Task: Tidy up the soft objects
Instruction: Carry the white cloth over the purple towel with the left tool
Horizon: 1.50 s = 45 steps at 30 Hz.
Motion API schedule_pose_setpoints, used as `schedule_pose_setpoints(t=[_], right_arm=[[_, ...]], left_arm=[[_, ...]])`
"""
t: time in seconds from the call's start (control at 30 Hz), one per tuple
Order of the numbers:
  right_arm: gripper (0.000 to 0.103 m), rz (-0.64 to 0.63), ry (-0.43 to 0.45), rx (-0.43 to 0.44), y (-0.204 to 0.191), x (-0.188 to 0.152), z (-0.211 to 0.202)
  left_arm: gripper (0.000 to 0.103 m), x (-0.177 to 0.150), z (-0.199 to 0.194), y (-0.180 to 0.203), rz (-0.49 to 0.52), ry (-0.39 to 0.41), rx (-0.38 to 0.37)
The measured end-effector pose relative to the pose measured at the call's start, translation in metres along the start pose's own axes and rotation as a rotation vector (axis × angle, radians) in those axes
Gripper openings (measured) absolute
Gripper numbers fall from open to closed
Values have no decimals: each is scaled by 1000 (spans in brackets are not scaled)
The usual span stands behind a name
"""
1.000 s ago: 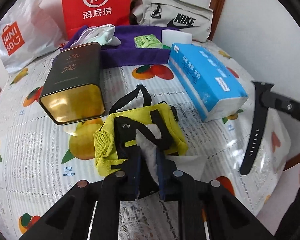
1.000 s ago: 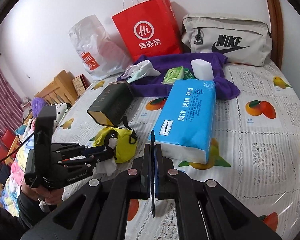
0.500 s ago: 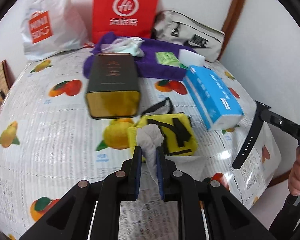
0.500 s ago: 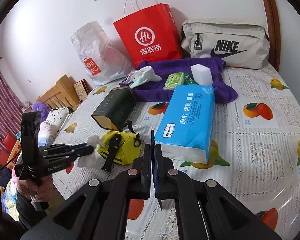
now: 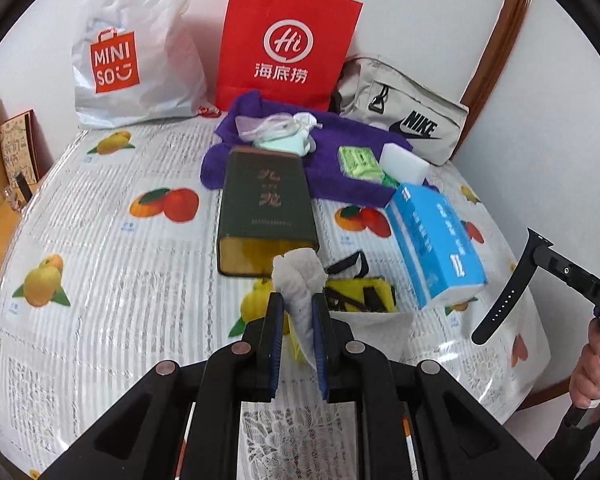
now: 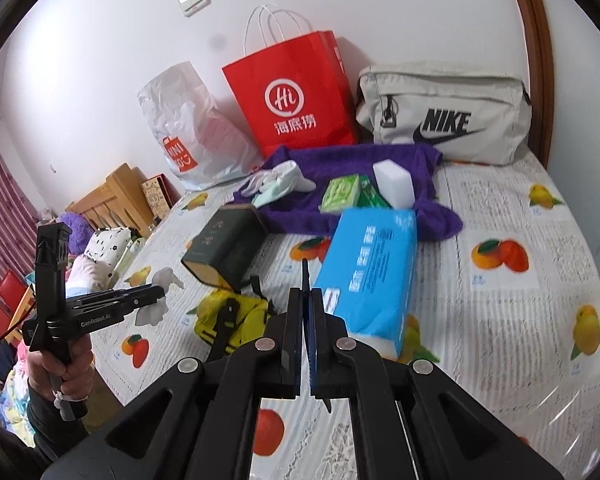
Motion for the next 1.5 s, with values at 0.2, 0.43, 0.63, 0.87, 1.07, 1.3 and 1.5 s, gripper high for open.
schedule_pose_setpoints(t=[0.2,0.43,0.63,0.87,1.07,1.3,1.5], right_arm=[[3,-18,11,18,-10,20,-2],[3,-44,19,47,-24,45,3],[3,-58,30,38,-29,73,17],[3,-43,46,28,-24,112,36],[3,-50,48,-24,-13,143,63],[3,-71,16,-82,3,164,103],[3,-109,-17,-146,16,177,134]], left_arm=[[14,19,-3,-5,-4,9,7],[14,42,-1,-8,-6,18,-4],[14,62,3,-14,0,22,11],[14,86,11,-28,-24,33,18],[14,99,30,-39,-49,17,19],[14,112,50,-48,-37,-7,25],[14,125,66,-57,-31,-22,25]])
Point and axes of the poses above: each gripper's, at about its wrist camera, not at the fingertips, and z roughly the way its jaws point, y to its right, x to its top, the point moved 10 cm from there along z, roughly the way its jaws point, and after that the axes turned 12 degrees about z, right-handed, at the moved point
